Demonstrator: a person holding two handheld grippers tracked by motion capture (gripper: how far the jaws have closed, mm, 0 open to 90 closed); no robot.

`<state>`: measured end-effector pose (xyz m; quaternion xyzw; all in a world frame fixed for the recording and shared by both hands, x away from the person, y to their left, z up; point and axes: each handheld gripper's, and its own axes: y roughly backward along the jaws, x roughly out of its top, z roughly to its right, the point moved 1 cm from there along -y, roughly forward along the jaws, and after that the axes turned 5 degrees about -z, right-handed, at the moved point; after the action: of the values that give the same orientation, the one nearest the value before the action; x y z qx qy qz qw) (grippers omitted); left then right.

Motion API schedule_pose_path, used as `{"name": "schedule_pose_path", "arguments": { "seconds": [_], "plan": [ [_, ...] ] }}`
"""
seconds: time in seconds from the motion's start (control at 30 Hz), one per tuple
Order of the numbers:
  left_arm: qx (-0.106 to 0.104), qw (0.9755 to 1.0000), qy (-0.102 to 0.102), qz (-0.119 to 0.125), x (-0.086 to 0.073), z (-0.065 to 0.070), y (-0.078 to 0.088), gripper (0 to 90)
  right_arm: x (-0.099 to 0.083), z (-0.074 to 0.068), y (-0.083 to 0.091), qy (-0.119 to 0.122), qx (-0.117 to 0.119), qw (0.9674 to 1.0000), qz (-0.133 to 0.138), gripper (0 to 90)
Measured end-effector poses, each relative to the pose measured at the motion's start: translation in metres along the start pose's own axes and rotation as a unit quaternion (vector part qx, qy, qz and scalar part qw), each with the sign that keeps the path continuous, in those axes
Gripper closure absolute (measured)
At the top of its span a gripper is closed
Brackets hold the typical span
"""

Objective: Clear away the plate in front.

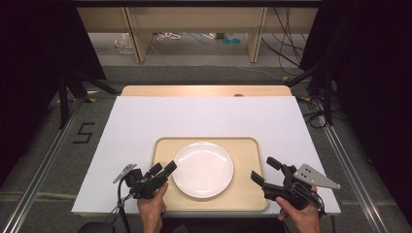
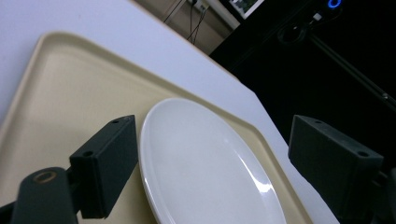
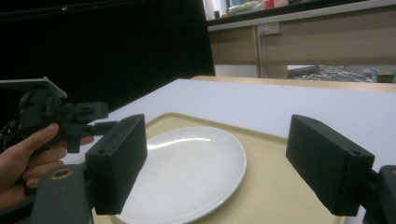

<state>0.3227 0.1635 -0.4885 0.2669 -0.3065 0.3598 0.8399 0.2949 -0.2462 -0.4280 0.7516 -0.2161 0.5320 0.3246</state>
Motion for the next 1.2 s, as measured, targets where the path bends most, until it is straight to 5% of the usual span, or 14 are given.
{"name": "schedule_pose_path", "arguments": {
  "seconds": [0.23, 0.53, 1.2],
  "plan": [
    [-0.015, 0.9989, -0.039, 0.022, 0.008, -0.006, 0.012, 15.1, 0.000, 0.000, 0.000, 0.000, -0.001, 1.0000, 0.000, 21.4],
    [-0.016, 0.9954, -0.094, 0.014, 0.016, -0.008, 0.020, 15.3, 0.001, 0.000, 0.000, 0.004, -0.007, 1.0000, 0.001, 21.3],
    [0.000, 0.9897, -0.141, 0.024, 0.025, 0.010, 0.030, 15.4, 0.001, 0.001, 0.000, 0.004, -0.012, 0.9999, 0.001, 20.6]
  ]
}}
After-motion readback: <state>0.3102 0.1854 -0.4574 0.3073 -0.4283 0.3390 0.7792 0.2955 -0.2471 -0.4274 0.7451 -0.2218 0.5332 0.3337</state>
